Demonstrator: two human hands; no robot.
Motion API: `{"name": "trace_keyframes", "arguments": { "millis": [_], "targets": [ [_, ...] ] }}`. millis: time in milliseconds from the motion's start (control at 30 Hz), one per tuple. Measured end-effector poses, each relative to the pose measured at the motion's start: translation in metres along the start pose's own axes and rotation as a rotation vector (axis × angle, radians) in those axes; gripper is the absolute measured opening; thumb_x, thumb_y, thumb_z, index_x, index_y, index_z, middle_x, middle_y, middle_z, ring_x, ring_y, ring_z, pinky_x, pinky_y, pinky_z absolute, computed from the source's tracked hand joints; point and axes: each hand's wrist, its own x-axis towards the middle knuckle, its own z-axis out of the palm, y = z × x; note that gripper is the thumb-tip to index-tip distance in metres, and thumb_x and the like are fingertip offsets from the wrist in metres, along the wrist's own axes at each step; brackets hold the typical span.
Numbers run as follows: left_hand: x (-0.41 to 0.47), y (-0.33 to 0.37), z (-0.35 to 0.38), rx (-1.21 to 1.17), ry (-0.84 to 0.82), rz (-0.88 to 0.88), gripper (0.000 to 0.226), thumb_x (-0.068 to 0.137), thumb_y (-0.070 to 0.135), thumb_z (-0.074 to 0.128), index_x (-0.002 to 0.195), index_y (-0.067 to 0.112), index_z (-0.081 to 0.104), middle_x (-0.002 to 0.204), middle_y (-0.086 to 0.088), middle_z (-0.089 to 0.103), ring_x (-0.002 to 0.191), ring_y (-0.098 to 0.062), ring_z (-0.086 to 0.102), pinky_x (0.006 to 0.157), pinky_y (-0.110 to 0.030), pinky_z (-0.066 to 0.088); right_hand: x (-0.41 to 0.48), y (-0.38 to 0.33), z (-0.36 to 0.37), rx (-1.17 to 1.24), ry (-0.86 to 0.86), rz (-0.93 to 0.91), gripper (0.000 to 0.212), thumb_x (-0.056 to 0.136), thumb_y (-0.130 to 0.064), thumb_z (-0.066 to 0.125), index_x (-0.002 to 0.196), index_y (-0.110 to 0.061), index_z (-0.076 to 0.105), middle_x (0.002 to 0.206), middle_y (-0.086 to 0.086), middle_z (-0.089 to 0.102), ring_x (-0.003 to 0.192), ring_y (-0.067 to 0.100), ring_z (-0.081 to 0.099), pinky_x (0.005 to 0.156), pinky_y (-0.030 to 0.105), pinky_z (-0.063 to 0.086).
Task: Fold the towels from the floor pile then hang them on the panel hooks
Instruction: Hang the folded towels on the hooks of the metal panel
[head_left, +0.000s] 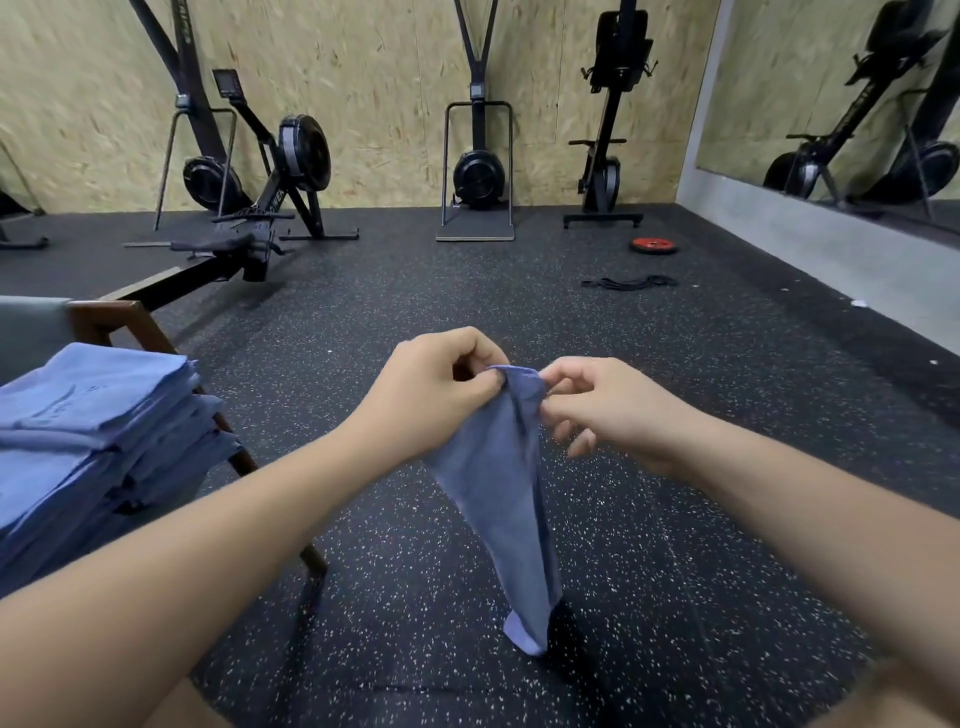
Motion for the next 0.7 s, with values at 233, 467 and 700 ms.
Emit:
{"name": "trace_keyframes", "arguments": {
  "millis": [233, 467, 700],
  "targets": [
    [0.002, -0.004, -0.006, -0.159, -0.102, -0.05, 0.009, 0.098, 0.02, 0.073, 0.096, 0.028, 0.076, 0.086, -0.001, 0.074, 0.076, -0.011, 0.064, 0.079, -0.036, 0.052, 0.002, 0.001, 0.006, -0.178, 0.028, -0.34, 0.013, 0.1, -0.027, 0.075, 0.096, -0.015, 0.072, 0.091, 0.014, 0.073, 0.079, 0.012, 0.059, 0.078, 0.042, 0.05],
    [-0.004, -0.002, -0.018, 0.042, -0.068, 0.179, 0.05, 0.086, 0.026, 0.088, 0.111, 0.031, 0.045, 0.098, 0.022, 0.061, 0.069, -0.012, 0.058, 0.066, -0.023, 0.046, 0.007, -0.003, 0.0, 0.093, 0.142, -0.366, 0.018, 0.108, -0.017, 0.064, 0.098, -0.003, 0.069, 0.083, 0.023, 0.069, 0.071, 0.018, 0.056, 0.062, 0.031, 0.046],
    [-0.001, -0.016, -0.027, 0.157, -0.025, 0.211, 0.021, 0.088, 0.019, 0.085, 0.093, 0.03, 0.068, 0.077, 0.019, 0.066, 0.072, -0.008, 0.063, 0.065, -0.017, 0.045, 0.006, -0.007, -0.006, 0.114, 0.156, -0.382, 0.019, 0.109, -0.014, 0.061, 0.101, 0.0, 0.071, 0.082, 0.015, 0.072, 0.069, 0.015, 0.06, 0.059, 0.024, 0.051]
  ]
}}
